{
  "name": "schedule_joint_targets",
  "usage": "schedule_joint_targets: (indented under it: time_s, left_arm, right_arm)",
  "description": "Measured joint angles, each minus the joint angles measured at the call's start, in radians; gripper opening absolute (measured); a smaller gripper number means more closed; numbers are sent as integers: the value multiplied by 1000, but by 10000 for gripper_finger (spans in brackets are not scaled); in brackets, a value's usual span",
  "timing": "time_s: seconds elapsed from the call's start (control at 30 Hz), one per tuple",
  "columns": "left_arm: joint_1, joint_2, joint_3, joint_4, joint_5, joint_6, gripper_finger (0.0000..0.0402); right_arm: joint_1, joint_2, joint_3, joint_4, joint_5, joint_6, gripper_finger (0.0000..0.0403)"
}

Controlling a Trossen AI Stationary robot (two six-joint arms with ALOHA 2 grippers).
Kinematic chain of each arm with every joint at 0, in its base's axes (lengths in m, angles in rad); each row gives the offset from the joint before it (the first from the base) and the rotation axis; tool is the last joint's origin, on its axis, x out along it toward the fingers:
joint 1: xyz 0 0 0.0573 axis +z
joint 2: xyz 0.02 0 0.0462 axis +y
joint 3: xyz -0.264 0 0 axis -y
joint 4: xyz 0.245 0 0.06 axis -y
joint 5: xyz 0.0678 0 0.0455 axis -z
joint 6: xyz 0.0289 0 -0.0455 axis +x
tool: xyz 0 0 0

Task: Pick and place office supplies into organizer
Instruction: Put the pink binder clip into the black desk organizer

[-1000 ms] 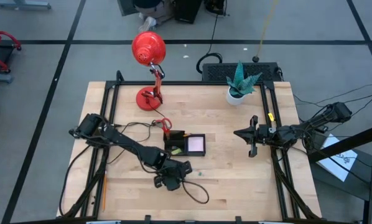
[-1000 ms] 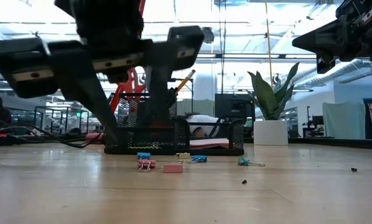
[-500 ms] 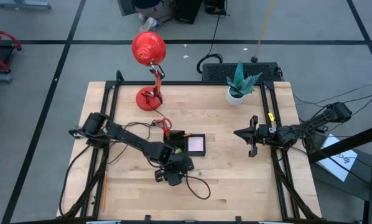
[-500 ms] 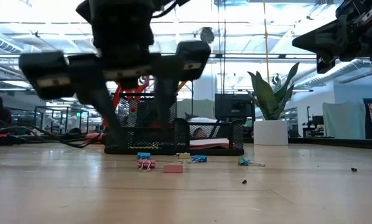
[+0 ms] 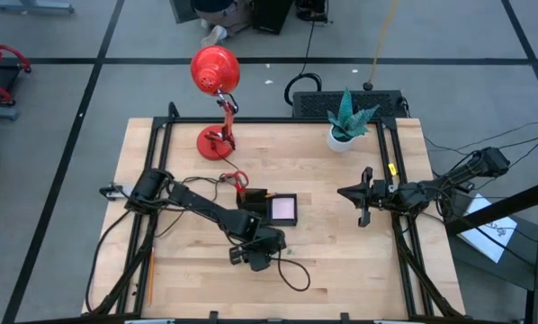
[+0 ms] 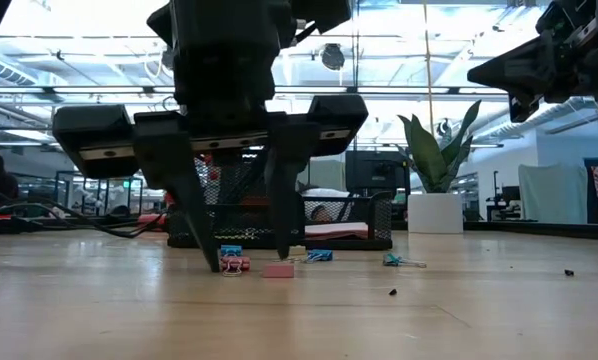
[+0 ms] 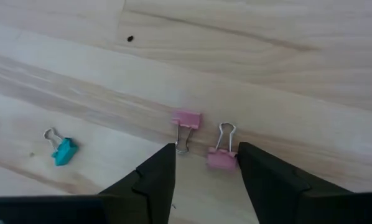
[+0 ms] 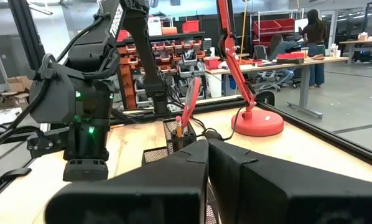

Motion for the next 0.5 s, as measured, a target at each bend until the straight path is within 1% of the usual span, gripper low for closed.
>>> schedule_joint_targets:
  time_s: [0.33, 0.5]
  left_arm:
    - [4, 3, -3, -29, 2, -7, 91]
    - [3, 3, -3, -31, 3, -15, 64]
  right_arm:
    - [0, 1, 0, -4, -2, 11, 0]
    - [0, 1, 0, -4, -2, 15, 0]
